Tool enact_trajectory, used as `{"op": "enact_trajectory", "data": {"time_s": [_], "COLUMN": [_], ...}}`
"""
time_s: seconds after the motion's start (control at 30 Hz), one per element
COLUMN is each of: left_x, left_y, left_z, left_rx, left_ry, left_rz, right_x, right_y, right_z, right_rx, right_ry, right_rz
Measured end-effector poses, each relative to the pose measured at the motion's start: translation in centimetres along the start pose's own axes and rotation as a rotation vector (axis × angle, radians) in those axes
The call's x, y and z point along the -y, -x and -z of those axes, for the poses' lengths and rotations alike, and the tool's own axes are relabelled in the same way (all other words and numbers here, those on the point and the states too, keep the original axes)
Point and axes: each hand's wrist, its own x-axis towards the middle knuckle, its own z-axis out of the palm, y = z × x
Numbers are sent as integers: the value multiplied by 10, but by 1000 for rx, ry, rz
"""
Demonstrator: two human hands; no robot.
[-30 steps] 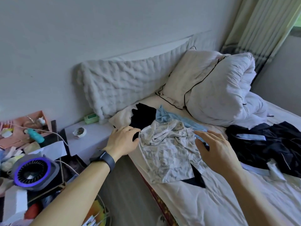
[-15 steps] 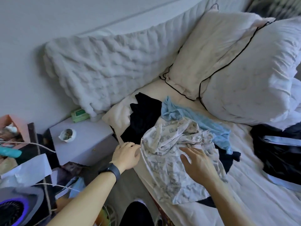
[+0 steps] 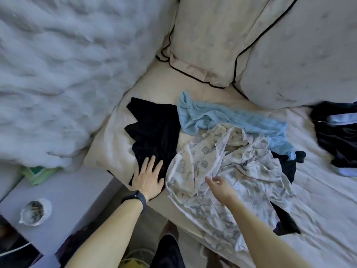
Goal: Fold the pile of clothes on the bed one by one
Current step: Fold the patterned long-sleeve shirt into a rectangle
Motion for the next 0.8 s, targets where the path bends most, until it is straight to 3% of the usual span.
{"op": "enact_trajectory", "data": {"time_s": [0.2, 0.37, 0.5, 0.63, 0.73, 0.8], "left_x": [25, 21, -16, -112, -200, -256], "left_y": [-32, -25, -9, 35, 100, 146], "left_z": [-23, 0, 64, 160, 221, 250], "left_rx": [145, 203, 81, -165, -282, -334], "left_ry": [11, 110, 209, 391, 556, 539], "left_rz": [-46, -54, -79, -400, -704, -924], "right_x": [26, 27, 3, -27, -55, -74], "right_y": [-35, 11, 92, 186, 248, 289], "right_z": [-15, -4, 49, 124, 170, 195], "right_rx": [-225, -500, -656, -728, -700, -707], "right_ry": [-110, -599, -678, -646, -502, -336], "right_rz": [-5, -30, 140, 318, 424, 490]}}
